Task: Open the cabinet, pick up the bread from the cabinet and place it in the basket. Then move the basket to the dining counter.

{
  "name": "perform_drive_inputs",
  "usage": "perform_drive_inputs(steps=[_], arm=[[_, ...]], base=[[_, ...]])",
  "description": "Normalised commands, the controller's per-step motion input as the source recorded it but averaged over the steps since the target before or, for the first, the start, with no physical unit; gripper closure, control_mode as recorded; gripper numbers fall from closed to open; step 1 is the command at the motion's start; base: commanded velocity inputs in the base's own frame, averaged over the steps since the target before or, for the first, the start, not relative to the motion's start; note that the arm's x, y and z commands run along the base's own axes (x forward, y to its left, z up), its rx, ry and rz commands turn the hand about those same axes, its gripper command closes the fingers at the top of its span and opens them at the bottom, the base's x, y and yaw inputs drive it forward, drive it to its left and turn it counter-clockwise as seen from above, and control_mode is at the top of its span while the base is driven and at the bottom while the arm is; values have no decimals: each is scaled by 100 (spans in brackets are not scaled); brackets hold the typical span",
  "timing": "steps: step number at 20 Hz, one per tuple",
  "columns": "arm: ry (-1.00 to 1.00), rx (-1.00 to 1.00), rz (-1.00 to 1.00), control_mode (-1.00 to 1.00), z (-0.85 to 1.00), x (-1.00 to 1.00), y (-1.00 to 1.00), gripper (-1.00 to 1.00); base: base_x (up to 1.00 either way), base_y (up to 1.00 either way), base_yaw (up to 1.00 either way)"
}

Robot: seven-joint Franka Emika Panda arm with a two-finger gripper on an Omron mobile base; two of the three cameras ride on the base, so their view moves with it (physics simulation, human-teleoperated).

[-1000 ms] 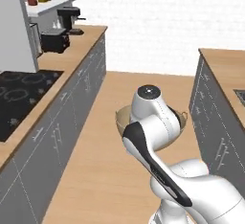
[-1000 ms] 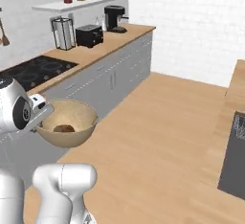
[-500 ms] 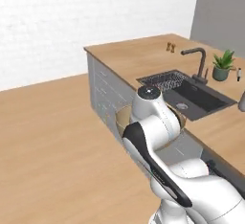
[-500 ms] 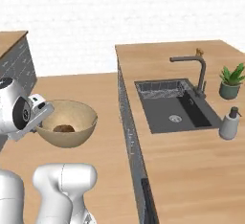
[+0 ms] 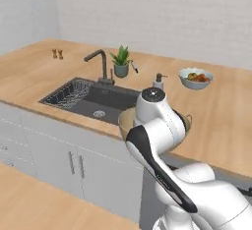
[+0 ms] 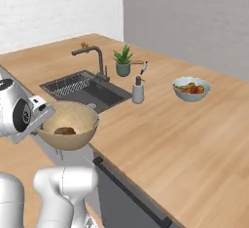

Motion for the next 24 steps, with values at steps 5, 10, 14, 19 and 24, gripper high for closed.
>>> perform_drive_inputs(steps=[5, 10, 14, 19, 24], arm=[[0, 0, 0, 100, 0, 0, 0, 100], [0, 0, 0, 100, 0, 0, 0, 100], [0, 0, 0, 100, 0, 0, 0, 100], [0, 0, 0, 100, 0, 0, 0, 100], [0, 0, 0, 100, 0, 0, 0, 100]], base=[[0, 13, -94], [20, 0, -79], [46, 21, -48], [34, 7, 0], [48, 10, 0]])
